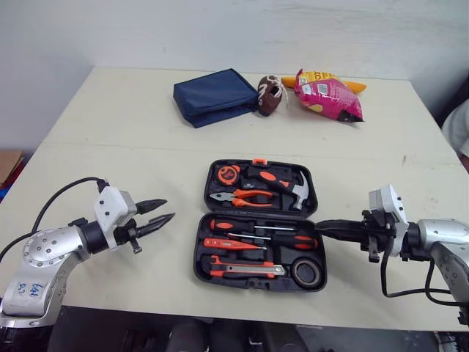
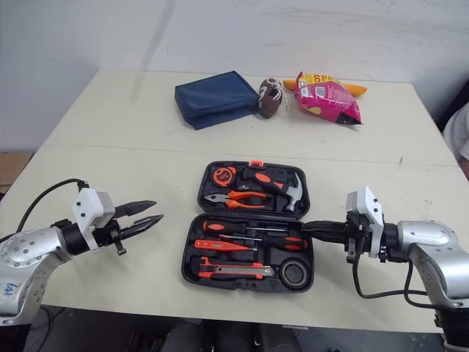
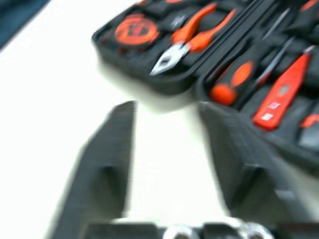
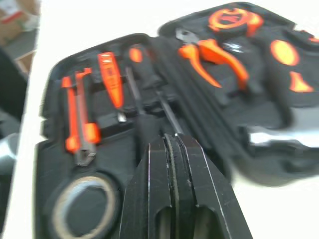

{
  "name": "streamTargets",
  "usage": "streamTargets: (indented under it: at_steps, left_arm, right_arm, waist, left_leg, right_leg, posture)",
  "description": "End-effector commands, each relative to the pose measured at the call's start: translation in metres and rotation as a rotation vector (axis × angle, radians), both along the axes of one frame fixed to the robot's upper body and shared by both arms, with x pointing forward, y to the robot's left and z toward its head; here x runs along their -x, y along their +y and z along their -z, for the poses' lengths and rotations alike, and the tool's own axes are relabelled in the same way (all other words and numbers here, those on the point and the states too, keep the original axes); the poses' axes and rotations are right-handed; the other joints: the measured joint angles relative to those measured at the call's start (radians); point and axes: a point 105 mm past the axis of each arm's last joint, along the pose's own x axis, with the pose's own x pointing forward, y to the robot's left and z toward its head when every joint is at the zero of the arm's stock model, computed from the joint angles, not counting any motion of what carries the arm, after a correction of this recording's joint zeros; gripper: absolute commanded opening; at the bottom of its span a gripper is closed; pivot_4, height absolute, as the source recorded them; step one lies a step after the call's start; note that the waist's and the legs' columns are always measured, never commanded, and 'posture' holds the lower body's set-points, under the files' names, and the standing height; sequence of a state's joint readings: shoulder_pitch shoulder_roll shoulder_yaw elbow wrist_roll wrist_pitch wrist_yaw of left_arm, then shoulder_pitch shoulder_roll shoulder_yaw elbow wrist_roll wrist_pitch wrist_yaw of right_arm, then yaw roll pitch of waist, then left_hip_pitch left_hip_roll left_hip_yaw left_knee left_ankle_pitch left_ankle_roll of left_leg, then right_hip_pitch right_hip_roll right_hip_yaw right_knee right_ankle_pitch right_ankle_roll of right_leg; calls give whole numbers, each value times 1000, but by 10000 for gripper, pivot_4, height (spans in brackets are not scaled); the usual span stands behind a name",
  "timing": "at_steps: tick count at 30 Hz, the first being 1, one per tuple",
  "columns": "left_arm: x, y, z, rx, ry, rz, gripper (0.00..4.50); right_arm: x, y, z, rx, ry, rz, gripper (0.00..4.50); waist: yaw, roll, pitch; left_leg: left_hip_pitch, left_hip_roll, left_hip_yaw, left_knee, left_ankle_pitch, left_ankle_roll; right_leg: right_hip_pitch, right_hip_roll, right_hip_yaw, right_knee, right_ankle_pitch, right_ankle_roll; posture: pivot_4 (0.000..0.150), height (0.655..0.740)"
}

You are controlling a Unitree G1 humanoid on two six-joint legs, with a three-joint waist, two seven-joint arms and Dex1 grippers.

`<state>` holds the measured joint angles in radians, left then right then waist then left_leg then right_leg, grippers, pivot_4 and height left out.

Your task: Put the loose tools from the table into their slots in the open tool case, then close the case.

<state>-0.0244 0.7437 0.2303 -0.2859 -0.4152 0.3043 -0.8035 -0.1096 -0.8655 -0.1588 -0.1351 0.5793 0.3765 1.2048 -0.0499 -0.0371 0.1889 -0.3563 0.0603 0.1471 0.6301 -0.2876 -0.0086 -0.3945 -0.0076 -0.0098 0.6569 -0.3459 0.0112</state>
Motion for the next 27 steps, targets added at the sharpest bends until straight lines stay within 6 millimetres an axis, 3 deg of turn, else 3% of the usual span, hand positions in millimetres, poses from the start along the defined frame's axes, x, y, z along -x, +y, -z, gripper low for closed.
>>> streamTargets:
  at_steps: [1, 6, 14, 27]
  left_arm:
    - [-16, -9, 13, -1, 51, -14, 317]
    - [-33, -21, 20, 5, 88, -15, 317]
    - [-31, -52, 30, -7, 143, 124, 317]
    - [-50, -54, 43, -4, 157, 85, 317]
  right_arm:
    - [-19, -20, 13, 69, -45, 109, 0]
    - [-37, -15, 26, 119, -89, 150, 0]
    - [-33, 13, 36, 138, -40, 51, 0]
    - [-46, 29, 41, 150, -103, 52, 0]
  waist:
    - [2, 0, 0]
    - [-2, 0, 0]
    - [-5, 1, 0]
    - [-12, 1, 0]
  left_leg:
    - [0, 0, 0, 0, 0, 0]
    - [0, -1, 2, 0, 2, -3]
    - [-2, 1, 2, 1, 3, -6]
    - [-1, 1, 2, 1, 4, -7]
  right_leg:
    - [0, 0, 0, 0, 0, 0]
    - [-1, 0, 1, 0, 1, 1]
    - [-4, 1, 1, 2, 0, 1]
    - [-4, 1, 1, 4, 0, 1]
  posture:
    - [1500, 7400]
    - [1500, 7400]
    - [1500, 7400]
    - [1500, 7400]
